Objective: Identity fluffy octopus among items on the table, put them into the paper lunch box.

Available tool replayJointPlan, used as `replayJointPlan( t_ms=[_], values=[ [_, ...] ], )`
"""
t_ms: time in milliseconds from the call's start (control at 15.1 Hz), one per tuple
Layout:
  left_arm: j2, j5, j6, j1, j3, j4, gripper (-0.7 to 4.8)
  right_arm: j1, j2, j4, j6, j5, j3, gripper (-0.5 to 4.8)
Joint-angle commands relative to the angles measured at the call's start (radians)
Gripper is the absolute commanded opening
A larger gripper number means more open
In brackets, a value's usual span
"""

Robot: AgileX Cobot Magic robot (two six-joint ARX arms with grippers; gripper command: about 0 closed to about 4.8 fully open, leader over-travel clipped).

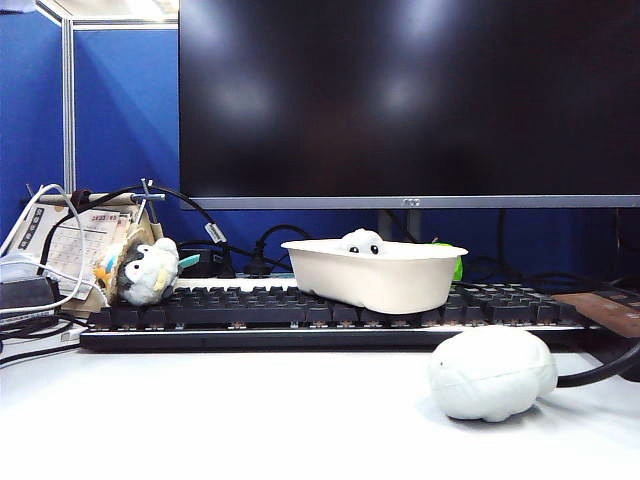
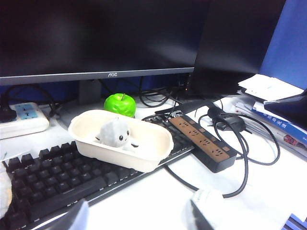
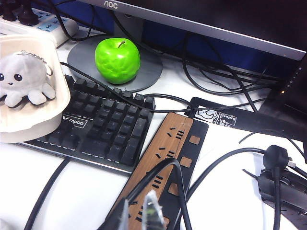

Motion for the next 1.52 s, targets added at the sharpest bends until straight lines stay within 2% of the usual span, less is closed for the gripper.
replayJointPlan(
  t_ms=[66,198,463,529,859,991,1124,1520],
  values=[
    [0.000,-0.004,0.001,-0.001,-0.011,0.026,2.68,0.000,0.001,0.010,0.004,-0.002,0.004,0.53],
    [0.000,-0.003,-0.003,-0.001,-0.050,0.053,2.68,0.000,0.001,0.010,0.004,-0.002,0.004,0.53],
    [0.000,-0.004,-0.002,-0.001,-0.178,0.290,2.68,0.000,0.001,0.010,0.004,-0.002,0.004,0.53],
    [0.000,-0.004,-0.002,-0.001,-0.189,0.314,2.68,0.000,0.001,0.010,0.004,-0.002,0.004,0.53],
    [0.000,-0.004,0.002,-0.001,-0.192,0.312,2.68,0.000,0.001,0.010,0.004,-0.002,0.004,0.53],
    [0.000,-0.004,0.028,0.006,-0.192,0.311,2.68,0.000,0.001,0.010,0.004,-0.002,0.004,0.53],
    [-0.001,-0.003,0.023,0.071,-0.192,0.312,2.68,0.000,0.001,0.010,0.004,-0.002,0.004,0.53],
    [-0.079,0.007,0.019,0.368,-0.191,0.312,2.68,0.000,0.001,0.010,0.004,-0.002,0.004,0.53]
  ],
)
